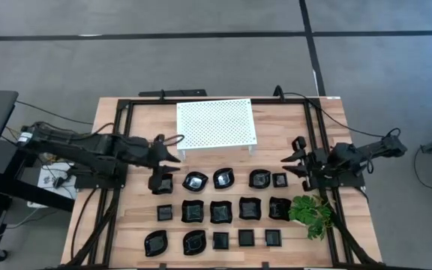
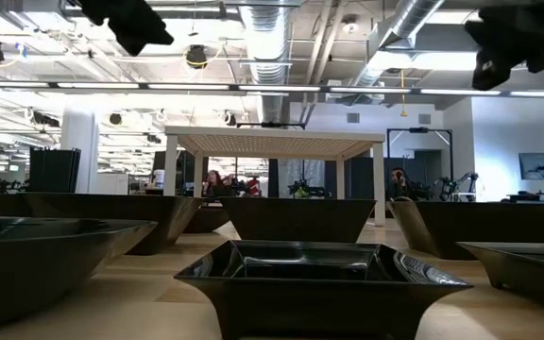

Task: Pick & Place Mini shaped plates
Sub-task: Put the black distorted square plate on the shelf

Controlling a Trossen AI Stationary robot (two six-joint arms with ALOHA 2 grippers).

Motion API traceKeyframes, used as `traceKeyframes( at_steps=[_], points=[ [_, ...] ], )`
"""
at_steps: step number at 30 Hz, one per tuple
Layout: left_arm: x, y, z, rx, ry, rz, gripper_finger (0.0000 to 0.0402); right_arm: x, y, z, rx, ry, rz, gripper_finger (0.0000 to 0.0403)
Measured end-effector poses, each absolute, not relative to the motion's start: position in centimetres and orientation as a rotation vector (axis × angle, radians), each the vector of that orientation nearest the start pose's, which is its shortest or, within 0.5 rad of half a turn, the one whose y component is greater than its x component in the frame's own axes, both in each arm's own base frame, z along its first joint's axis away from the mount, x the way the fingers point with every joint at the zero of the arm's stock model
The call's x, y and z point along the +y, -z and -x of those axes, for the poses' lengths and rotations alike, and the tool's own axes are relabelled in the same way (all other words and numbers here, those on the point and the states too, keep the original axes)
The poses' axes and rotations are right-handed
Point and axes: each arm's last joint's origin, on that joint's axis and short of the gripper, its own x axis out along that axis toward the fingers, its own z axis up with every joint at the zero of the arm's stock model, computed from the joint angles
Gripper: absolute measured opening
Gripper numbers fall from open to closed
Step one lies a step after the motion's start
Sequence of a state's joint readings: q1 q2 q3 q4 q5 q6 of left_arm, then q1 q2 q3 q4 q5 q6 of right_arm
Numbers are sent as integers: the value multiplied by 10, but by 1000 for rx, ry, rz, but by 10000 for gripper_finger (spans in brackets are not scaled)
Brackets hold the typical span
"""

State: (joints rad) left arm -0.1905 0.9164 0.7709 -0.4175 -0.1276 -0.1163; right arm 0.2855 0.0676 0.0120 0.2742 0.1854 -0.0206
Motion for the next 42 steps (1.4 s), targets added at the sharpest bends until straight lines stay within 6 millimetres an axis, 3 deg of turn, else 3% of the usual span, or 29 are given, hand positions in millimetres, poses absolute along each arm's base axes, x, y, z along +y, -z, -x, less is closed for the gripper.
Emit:
traceKeyframes(
  at_steps=[5, 12, 21, 37, 42],
  points=[
    [-48, -274, -180, 742, 26, 167, 130, 23, -194, -103, -255, -54, 24, 170],
    [-76, -236, -167, 941, 30, 263, 128, 17, -204, -112, -350, 41, 140, 239],
    [-95, -183, -166, 1125, -75, 166, 127, 2, -209, -120, -372, 186, 162, 244],
    [-101, -148, -180, 1245, -181, 45, 126, 1, -223, -142, -301, 148, 168, 244],
    [-101, -146, -180, 1247, -192, 34, 82, 1, -219, -150, -249, 143, 173, 244]
  ],
)
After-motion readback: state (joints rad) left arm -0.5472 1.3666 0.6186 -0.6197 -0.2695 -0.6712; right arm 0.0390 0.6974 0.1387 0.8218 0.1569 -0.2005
